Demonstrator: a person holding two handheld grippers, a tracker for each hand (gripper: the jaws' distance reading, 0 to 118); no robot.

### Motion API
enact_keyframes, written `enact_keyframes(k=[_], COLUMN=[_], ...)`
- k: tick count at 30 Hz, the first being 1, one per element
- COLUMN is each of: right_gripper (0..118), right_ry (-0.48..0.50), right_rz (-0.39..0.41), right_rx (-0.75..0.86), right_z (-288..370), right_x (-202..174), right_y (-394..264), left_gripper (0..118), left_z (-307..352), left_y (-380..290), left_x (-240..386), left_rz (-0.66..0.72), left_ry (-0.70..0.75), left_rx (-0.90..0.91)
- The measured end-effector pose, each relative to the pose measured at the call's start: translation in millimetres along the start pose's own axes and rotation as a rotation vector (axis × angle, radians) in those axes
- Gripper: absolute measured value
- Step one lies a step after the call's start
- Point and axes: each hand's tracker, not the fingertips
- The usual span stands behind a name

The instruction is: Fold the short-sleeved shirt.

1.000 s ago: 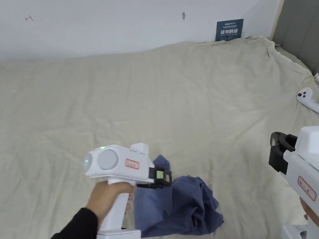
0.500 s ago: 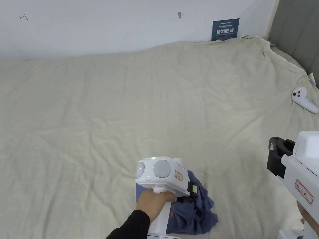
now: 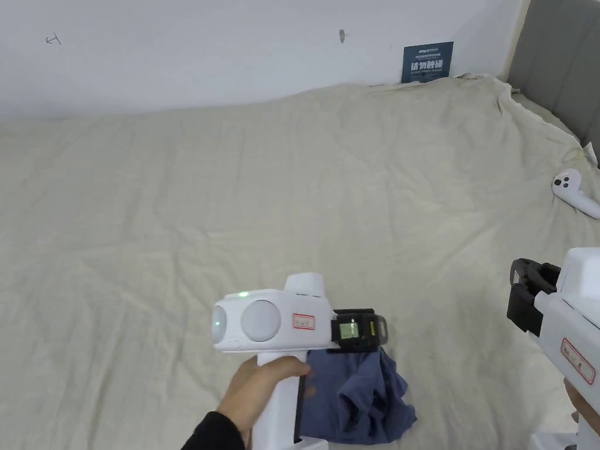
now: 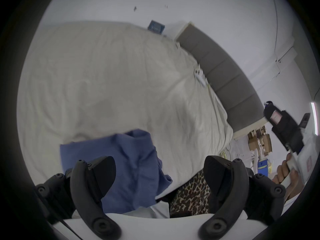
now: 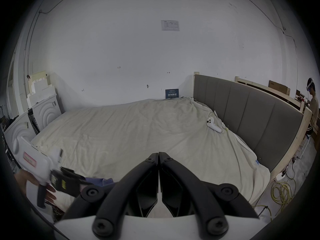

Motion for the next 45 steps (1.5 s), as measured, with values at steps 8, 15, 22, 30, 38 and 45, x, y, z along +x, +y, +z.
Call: enact_keyframes(k=[8,15,22,30,38,45], right_gripper=[0,0,0,0,0,0], right_ry=[0.018,0.027,0.010,-0.030,-0.055,-0.053], right_rz=[0.012,0.019,0.004,-0.013,-0.024,-0.020], right_rx=[-0.006,-0.017,-0.039,-0.070,-0.081,-0.073], right_z=[-2.5,-2.8,-6.6,-8.4,-9.0,-7.0], right_x=[-11.1,-13.8,4.9,27.0,33.6,26.0], right_y=[1.0,-1.7,-14.2,-25.1,-26.6,-20.8], left_gripper=[74,0,0,0,0,0], left_z=[33.4,2.7,-49.5,-95.9,-112.5,-108.2], left_y=[-13.3,-52.9,-90.5,-110.3,-114.8,-111.7], left_x=[-33.9,-46.9,-42.4,2.9,28.7,31.3], left_rz=[-0.077,-0.188,-0.201,-0.284,-0.331,-0.290], left_ry=[0.176,0.243,0.221,0.172,0.134,0.084], left_rx=[0.175,0.206,0.131,0.102,0.111,0.130])
